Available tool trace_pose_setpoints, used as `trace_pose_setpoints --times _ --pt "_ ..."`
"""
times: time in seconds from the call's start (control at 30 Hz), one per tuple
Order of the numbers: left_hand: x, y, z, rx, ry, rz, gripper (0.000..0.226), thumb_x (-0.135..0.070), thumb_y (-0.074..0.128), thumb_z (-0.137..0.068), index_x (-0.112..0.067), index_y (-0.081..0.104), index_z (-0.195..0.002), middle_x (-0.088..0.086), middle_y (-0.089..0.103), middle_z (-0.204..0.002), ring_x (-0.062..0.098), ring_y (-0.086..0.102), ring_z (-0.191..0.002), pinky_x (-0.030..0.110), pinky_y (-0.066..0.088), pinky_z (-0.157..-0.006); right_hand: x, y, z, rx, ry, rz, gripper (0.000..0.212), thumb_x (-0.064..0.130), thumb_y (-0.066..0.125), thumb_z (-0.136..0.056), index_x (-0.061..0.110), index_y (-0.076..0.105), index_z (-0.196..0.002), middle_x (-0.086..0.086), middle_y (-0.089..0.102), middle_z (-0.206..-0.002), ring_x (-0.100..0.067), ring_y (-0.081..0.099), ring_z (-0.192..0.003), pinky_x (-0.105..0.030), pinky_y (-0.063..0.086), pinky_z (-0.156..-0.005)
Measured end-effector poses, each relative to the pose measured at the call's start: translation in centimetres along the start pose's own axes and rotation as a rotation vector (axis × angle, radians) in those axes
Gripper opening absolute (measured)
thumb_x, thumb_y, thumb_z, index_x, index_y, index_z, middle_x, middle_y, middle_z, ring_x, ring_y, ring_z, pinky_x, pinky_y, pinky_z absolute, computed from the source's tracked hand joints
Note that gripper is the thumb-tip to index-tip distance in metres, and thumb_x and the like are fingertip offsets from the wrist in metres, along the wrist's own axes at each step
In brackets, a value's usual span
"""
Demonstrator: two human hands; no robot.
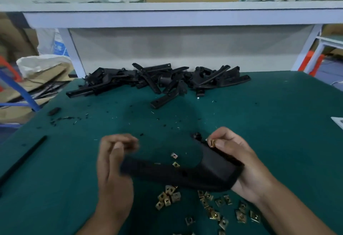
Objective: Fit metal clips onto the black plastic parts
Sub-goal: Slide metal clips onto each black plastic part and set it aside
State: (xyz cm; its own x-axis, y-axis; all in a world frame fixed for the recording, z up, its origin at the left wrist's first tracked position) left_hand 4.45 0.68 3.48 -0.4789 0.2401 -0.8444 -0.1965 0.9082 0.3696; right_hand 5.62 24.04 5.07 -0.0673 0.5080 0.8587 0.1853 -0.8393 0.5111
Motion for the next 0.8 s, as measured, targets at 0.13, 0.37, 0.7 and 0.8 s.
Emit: trace_pose_setpoints --times 0.13,0.37,0.7,0.8 --pt "1.8 2.2 0.9 0.346 -0.535 0.212 0.02 -0.036 0.07 -0.087 -0.017 0.076 -0.088 0.018 0.073 -0.098 0.026 0.071 -0.085 0.034 0.058 -0.066 -0.6 1.8 0.7 0.398 0.159 -0.038 0.01 0.017 0.078 -0.083 0.016 0.069 -0.088 0.002 0.066 -0.086 -0.01 0.06 -0.072 -0.022 0.049 -0.067" --pt "1.3 4.2 4.2 0.788 -0.765 0.06 0.088 -0.033 0.097 -0.062 -0.002 0.051 -0.13 0.012 0.07 -0.12 0.028 0.069 -0.107 0.032 0.057 -0.084 -1.0 1.3 0.4 0.204 0.158 0.132 0.008 0.014 0.077 -0.075 0.014 0.074 -0.083 -0.006 0.062 -0.082 -0.015 0.06 -0.071 -0.024 0.052 -0.066" --pt "-4.0 2.5 -0.2 0.692 -0.123 -0.662 0.017 -0.038 0.074 -0.09 -0.051 0.074 -0.099 -0.019 0.076 -0.09 0.001 0.071 -0.079 0.015 0.053 -0.068 1.0 1.1 0.4 0.054 -0.114 0.17 0.03 0.036 0.091 -0.068 0.019 0.078 -0.089 -0.001 0.07 -0.086 -0.015 0.067 -0.08 -0.027 0.055 -0.071" --pt "-4.1 2.3 -0.3 0.678 0.187 -0.967 0.018 -0.049 0.047 -0.097 -0.063 0.058 -0.098 -0.037 0.061 -0.097 -0.01 0.06 -0.086 0.013 0.047 -0.067 1.1 0.9 0.6 -0.108 -0.219 0.328 0.042 0.056 0.088 -0.065 0.028 0.079 -0.094 0.008 0.068 -0.084 -0.008 0.059 -0.076 -0.024 0.052 -0.071"
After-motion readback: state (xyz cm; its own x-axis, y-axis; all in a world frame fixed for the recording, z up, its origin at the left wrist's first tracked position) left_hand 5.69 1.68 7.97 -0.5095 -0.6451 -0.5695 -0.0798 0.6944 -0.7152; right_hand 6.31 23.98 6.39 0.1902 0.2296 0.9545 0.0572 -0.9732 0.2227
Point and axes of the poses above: each hand's wrist, its own z-axis away from the middle knuckle, its own y-axis out of the palm, x = y × z, the point moved 5 cm from there along -z, towards the middle knuckle
